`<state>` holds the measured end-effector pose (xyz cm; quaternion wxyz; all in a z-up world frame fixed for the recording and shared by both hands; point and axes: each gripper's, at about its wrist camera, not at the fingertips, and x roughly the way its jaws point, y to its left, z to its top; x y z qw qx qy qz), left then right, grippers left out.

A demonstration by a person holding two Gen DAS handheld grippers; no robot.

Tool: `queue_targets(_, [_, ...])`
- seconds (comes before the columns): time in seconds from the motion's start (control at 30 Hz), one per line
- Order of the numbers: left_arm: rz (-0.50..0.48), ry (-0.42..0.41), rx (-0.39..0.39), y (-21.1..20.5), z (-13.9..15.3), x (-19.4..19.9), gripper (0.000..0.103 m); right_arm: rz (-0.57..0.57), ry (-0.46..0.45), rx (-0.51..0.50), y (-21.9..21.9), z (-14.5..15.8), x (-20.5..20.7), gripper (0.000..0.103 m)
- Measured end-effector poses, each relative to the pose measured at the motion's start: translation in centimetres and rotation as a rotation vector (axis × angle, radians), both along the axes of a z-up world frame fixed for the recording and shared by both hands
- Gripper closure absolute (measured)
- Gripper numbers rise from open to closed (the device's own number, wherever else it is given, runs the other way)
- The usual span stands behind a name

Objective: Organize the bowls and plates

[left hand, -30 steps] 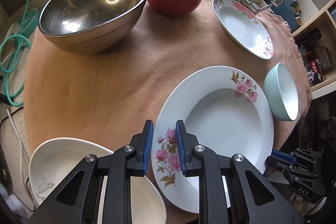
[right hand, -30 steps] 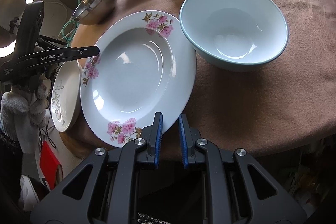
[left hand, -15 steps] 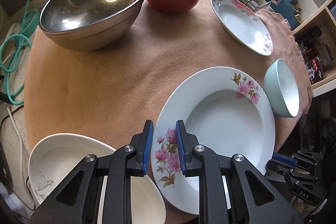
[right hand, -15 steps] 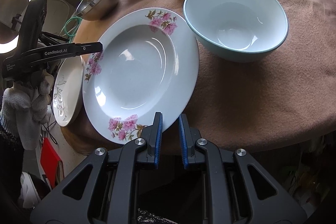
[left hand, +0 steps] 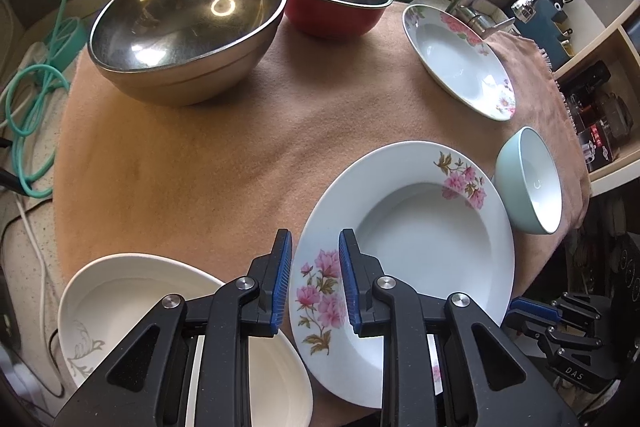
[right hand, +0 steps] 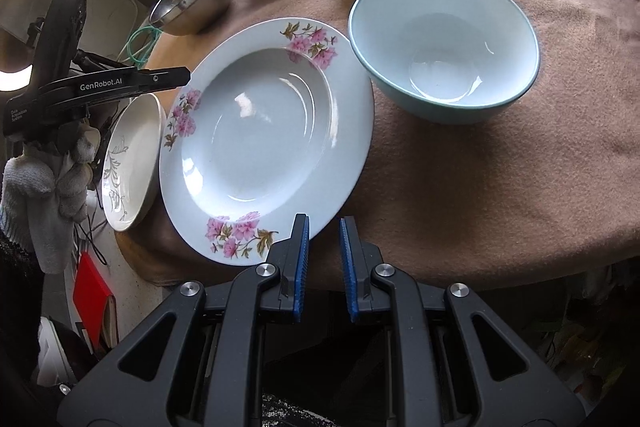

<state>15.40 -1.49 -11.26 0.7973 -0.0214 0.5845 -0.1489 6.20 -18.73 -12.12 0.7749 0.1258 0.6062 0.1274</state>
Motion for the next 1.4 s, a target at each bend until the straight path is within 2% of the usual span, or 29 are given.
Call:
queue_targets(0.17, [0.027, -0.027, -0.039, 0.3, 1.5, -0.1, 0.071, 0.030, -0.039, -0.008, -0.3, 1.8, -0.5, 0.086])
queue_targets(0.23, [0.035, -0.043, -0.047, 0.3, 2.2, 0.0, 0.071, 0.042, -0.069, -0.011, -0.6, 2.8, -0.5, 0.080])
queue_targets(0.3, [0.054, -0.052, -0.063, 0.4, 2.8, 0.1, 0.071, 0.049, -0.107, -0.014, -1.0, 4.0, -0.3, 0.068])
queue_targets(0.47, [0.102, -0.078, -0.100, 0.5, 4.2, 0.3, 0.071, 0.062, -0.173, -0.005, -2.7, 6.6, 1.1, 0.065])
queue_targets(0.5, [0.109, -0.083, -0.102, 0.6, 4.4, 0.3, 0.070, 0.064, -0.184, -0.006, -3.1, 7.0, 1.6, 0.061])
queue_targets(0.57, [0.131, -0.098, -0.107, 0.6, 5.0, 0.4, 0.061, 0.063, -0.207, -0.004, -4.1, 7.7, 2.5, 0.054])
queue_targets(0.6, [0.146, -0.105, -0.116, 0.6, 5.3, 0.4, 0.060, 0.060, -0.215, -0.006, -4.7, 8.0, 3.0, 0.053])
queue_targets(0.73, [0.201, -0.123, -0.142, 0.6, 6.0, 0.7, 0.060, 0.055, -0.237, -0.004, -6.9, 8.7, 5.1, 0.052])
queue_targets(0.87, [0.247, -0.137, -0.157, 0.2, 6.3, 0.9, 0.060, 0.059, -0.275, 0.013, -9.0, 9.5, 7.0, 0.041])
queue_targets(1.0, [0.286, -0.138, -0.190, -0.6, 6.3, 1.1, 0.060, 0.052, -0.323, 0.011, -11.1, 10.2, 8.8, 0.037])
queue_targets(1.03, [0.291, -0.136, -0.192, -0.9, 6.2, 1.2, 0.060, 0.047, -0.336, 0.010, -11.7, 10.4, 9.3, 0.035])
queue_targets(1.1, [0.294, -0.134, -0.192, -1.8, 6.0, 1.4, 0.060, 0.033, -0.350, 0.022, -12.9, 10.5, 10.5, 0.023])
queue_targets(1.13, [0.294, -0.131, -0.191, -2.3, 5.8, 1.6, 0.060, 0.030, -0.354, 0.030, -13.6, 10.4, 11.1, 0.022])
queue_targets(1.27, [0.303, -0.115, -0.220, -4.1, 5.0, 2.4, 0.060, 0.021, -0.342, -0.020, -15.6, 10.0, 13.8, 0.021])
queue_targets(1.4, [0.305, -0.097, -0.237, -5.9, 4.1, 3.6, 0.060, 0.023, -0.324, -0.132, -17.1, 8.9, 16.1, 0.021])
